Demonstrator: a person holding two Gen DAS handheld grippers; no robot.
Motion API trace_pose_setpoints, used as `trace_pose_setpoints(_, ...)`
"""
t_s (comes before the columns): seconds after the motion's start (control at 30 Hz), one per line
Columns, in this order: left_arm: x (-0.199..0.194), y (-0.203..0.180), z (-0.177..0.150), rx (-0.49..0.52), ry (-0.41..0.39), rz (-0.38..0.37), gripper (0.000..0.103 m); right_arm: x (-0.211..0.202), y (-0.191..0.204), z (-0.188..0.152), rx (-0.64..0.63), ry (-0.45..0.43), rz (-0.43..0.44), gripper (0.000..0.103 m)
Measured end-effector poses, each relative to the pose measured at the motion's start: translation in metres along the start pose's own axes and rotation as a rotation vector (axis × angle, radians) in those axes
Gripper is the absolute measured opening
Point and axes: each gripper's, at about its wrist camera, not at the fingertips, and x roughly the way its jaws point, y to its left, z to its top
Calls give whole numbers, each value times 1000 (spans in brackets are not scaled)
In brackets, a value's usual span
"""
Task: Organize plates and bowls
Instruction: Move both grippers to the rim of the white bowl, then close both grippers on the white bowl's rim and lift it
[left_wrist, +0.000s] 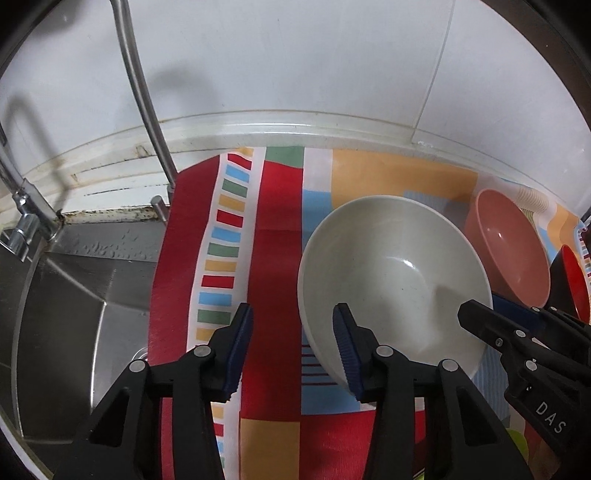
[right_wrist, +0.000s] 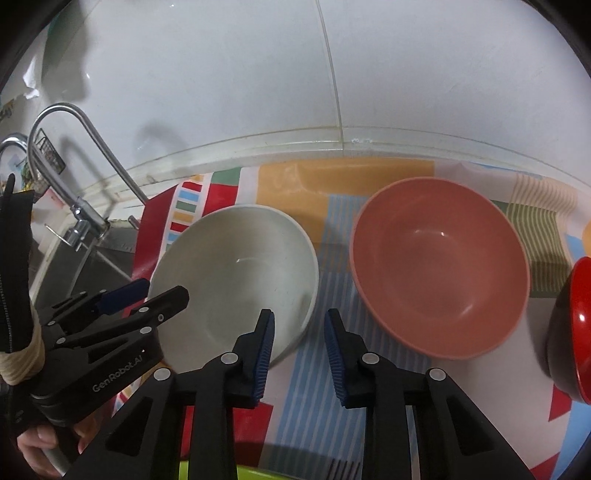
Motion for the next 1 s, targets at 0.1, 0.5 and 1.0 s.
trace_pose_setpoints(0.1, 4, 0, 1, 2, 11, -13, 37, 5, 0, 1, -2, 7, 0, 23)
trace_pose_setpoints(0.5, 8, -2, 1, -25, 37, -72, 15, 11, -2, 5, 11, 12, 13, 14)
trace_pose_setpoints(1.0, -36, -11, -10, -29, -16, -85, 15, -18, -3, -4, 8, -13, 16, 14)
